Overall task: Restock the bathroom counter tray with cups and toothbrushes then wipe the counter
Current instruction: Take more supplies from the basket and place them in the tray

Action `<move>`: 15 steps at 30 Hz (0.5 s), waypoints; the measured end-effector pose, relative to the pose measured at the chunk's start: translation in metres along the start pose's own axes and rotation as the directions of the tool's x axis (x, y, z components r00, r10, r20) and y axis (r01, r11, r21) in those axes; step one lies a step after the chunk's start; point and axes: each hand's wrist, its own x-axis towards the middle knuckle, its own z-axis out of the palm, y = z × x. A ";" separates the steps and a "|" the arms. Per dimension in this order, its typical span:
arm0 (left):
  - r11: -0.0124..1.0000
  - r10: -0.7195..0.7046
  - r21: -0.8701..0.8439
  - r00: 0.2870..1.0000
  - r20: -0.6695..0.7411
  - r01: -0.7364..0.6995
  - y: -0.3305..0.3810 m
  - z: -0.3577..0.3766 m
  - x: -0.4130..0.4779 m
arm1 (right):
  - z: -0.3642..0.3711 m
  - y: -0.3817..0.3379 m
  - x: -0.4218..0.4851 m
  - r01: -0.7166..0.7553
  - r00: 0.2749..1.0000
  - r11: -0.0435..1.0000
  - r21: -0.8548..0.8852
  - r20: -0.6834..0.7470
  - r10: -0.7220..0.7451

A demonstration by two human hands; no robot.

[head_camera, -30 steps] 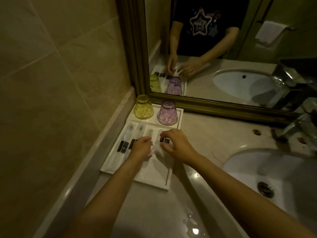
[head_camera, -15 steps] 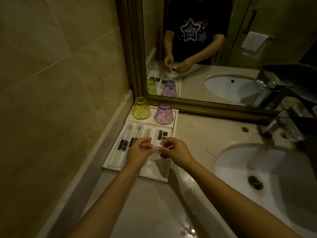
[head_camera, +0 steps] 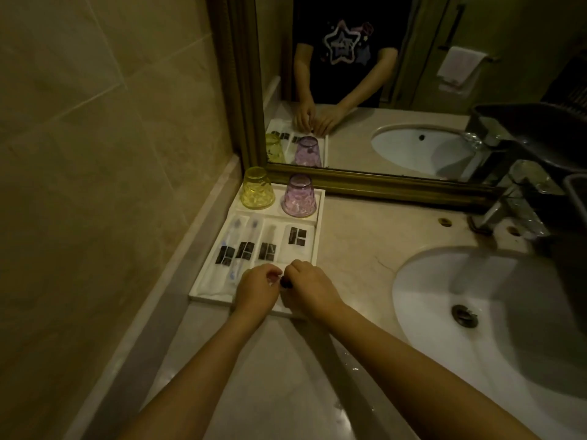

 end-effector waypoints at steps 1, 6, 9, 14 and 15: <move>1.000 0.004 0.013 1.000 -0.008 -0.003 0.000 0.000 0.000 | -0.001 -0.001 0.001 -0.006 1.000 1.000 -0.017 -0.008 0.005; 0.995 -0.021 0.103 1.000 0.009 0.020 0.011 -0.002 0.005 | -0.007 0.000 -0.001 -0.036 0.999 0.999 -0.031 0.011 0.036; 0.989 0.013 0.145 0.999 0.039 -0.018 0.026 -0.005 0.010 | -0.020 0.012 -0.002 -0.056 0.998 0.998 -0.007 0.012 0.056; 0.947 0.167 0.265 0.982 0.086 -0.184 0.059 -0.006 0.014 | -0.047 0.038 -0.011 -0.279 0.957 0.959 0.060 -0.066 0.282; 0.937 0.195 0.274 0.976 0.101 -0.216 0.066 -0.005 0.014 | -0.053 0.045 -0.016 -0.308 0.948 0.949 0.062 -0.058 0.312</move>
